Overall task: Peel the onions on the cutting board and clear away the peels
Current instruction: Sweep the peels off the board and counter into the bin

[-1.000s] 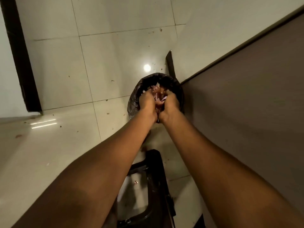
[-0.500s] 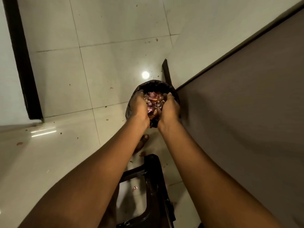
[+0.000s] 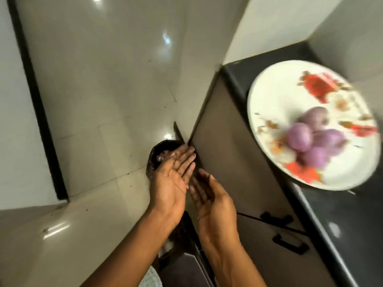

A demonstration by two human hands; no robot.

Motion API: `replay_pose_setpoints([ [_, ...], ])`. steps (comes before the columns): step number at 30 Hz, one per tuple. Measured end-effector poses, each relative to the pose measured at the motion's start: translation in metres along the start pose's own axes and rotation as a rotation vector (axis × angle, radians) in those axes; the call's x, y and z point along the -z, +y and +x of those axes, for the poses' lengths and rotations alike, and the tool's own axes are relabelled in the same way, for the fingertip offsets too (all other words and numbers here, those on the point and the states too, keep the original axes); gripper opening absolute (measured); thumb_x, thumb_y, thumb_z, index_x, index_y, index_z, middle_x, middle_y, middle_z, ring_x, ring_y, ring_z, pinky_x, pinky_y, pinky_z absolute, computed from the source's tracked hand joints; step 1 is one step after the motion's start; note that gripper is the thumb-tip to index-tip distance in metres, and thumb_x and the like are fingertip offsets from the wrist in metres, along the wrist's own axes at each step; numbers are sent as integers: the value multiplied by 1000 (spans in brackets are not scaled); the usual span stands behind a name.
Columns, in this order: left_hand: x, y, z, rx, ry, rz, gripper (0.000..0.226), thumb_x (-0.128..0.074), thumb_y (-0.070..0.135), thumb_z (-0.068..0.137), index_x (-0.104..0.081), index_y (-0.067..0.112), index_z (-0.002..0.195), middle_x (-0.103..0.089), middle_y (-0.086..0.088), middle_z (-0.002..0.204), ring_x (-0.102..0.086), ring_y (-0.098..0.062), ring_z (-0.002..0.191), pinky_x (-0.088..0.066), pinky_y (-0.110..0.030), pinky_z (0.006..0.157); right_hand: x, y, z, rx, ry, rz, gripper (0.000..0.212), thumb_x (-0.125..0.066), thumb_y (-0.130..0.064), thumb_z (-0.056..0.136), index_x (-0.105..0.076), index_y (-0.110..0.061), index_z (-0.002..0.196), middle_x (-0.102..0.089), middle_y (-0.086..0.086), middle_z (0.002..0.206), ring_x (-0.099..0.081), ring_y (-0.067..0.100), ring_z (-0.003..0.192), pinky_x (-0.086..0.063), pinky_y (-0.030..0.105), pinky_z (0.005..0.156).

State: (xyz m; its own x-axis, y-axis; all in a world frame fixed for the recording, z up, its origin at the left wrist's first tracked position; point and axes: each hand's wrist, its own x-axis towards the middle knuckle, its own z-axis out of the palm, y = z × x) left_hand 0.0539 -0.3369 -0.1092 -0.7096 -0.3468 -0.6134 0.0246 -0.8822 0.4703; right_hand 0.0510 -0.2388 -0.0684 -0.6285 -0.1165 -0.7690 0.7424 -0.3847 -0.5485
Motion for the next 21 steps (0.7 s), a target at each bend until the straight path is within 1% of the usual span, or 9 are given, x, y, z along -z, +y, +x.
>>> replay_pose_setpoints([
  [4, -58, -11, -84, 59, -95, 37, 41, -36, 18, 110, -62, -1, 135, -70, -21, 134, -64, -29, 132, -40, -42, 120, 37, -50, -85, 38, -20, 102, 32, -47, -15, 109, -74, 0, 120, -79, 15, 118, -76, 24, 112, -54, 36, 98],
  [6, -87, -26, -121, 91, -153, 68, 42, -36, 17, 109, -60, -3, 138, -70, -21, 134, -65, -29, 131, -41, -41, 119, 62, -74, -119, 87, 14, 198, 32, -49, -14, 107, -72, 5, 121, -78, 20, 118, -76, 29, 112, -56, 39, 98],
  [8, -115, -45, -152, 116, -209, 82, 42, -36, 15, 110, -57, -5, 139, -70, -23, 132, -65, -30, 130, -43, -40, 116, 86, -94, -143, 124, 49, 291, 32, -51, -12, 105, -72, 7, 119, -78, 22, 117, -76, 33, 110, -55, 40, 101],
  [10, -142, -71, -176, 147, -269, 99, 40, -35, 13, 109, -60, -6, 136, -71, -24, 129, -65, -30, 130, -44, -39, 115, 107, -108, -159, 169, 75, 385, 31, -51, -11, 104, -73, 7, 118, -78, 22, 116, -76, 31, 107, -52, 42, 104],
  [13, -174, -112, -202, 129, -392, 227, 38, -36, 11, 109, -64, -3, 130, -73, -20, 127, -66, -27, 129, -43, -38, 115, 136, -124, -173, 227, 114, 568, 32, -51, -9, 104, -70, 8, 124, -76, 24, 119, -71, 34, 118, -51, 43, 109],
  [16, -196, -158, -220, 109, -571, 447, 37, -37, 10, 110, -68, 4, 128, -74, -11, 129, -65, -17, 130, -41, -32, 115, 170, -140, -183, 281, 169, 732, 32, -51, -7, 103, -68, 7, 127, -76, 26, 118, -71, 35, 117, -54, 41, 104],
  [19, -208, -202, -228, 147, -746, 678, 38, -36, 16, 113, -67, 19, 135, -69, 5, 139, -59, 1, 133, -40, -20, 112, 212, -147, -183, 340, 266, 771, 28, -51, -6, 105, -69, 6, 122, -78, 25, 109, -75, 30, 101, -62, 36, 87],
  [20, -212, -214, -230, 166, -805, 747, 38, -35, 18, 113, -65, 24, 136, -68, 10, 139, -58, 7, 129, -42, -16, 109, 227, -150, -181, 365, 304, 789, 27, -50, -4, 105, -68, 8, 122, -77, 26, 112, -75, 31, 103, -61, 36, 88],
  [21, -215, -224, -228, 191, -837, 806, 37, -35, 19, 114, -62, 27, 137, -67, 15, 137, -59, 14, 122, -45, -11, 104, 239, -152, -178, 386, 339, 818, 26, -50, -3, 105, -67, 9, 119, -74, 28, 118, -72, 34, 111, -59, 37, 92],
])
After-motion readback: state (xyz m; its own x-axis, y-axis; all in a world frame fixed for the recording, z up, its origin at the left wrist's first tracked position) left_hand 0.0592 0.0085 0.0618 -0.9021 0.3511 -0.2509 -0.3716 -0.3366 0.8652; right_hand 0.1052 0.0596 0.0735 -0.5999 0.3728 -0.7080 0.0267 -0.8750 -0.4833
